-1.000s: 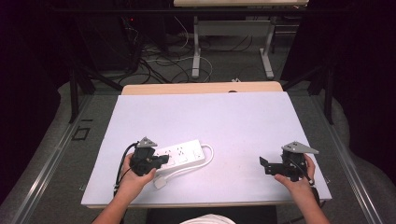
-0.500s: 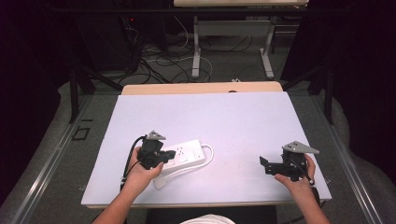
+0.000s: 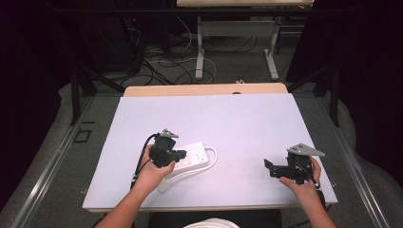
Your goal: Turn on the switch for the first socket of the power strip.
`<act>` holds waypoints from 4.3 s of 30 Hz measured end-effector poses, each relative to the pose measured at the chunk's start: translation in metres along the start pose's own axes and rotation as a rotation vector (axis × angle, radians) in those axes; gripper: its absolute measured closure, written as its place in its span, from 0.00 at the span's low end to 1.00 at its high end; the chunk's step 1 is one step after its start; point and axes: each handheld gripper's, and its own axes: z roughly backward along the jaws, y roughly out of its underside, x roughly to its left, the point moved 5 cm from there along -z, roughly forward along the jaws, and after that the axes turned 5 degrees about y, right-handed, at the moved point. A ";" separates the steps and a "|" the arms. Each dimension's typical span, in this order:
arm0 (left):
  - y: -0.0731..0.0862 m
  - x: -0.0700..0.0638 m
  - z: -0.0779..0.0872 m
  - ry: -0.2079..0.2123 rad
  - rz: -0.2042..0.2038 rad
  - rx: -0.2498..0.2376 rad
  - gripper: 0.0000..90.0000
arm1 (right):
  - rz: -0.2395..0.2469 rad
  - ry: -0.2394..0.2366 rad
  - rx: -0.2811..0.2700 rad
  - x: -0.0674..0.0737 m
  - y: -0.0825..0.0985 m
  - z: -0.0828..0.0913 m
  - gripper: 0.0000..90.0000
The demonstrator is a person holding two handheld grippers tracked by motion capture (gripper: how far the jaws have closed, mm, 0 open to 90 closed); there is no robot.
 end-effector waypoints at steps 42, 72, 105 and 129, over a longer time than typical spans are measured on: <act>0.002 0.014 -0.048 0.021 0.164 0.087 1.00 | 0.002 -0.013 0.019 0.000 0.002 -0.002 0.00; 0.006 0.015 -0.050 0.012 0.153 0.091 1.00 | 0.001 -0.017 0.021 0.000 0.002 -0.003 0.00; 0.007 0.011 -0.055 0.034 0.132 0.083 1.00 | 0.005 -0.020 0.019 0.001 0.002 -0.003 0.00; 0.008 0.008 -0.054 0.016 0.027 0.054 0.88 | 0.004 -0.027 0.028 -0.002 0.003 -0.008 0.00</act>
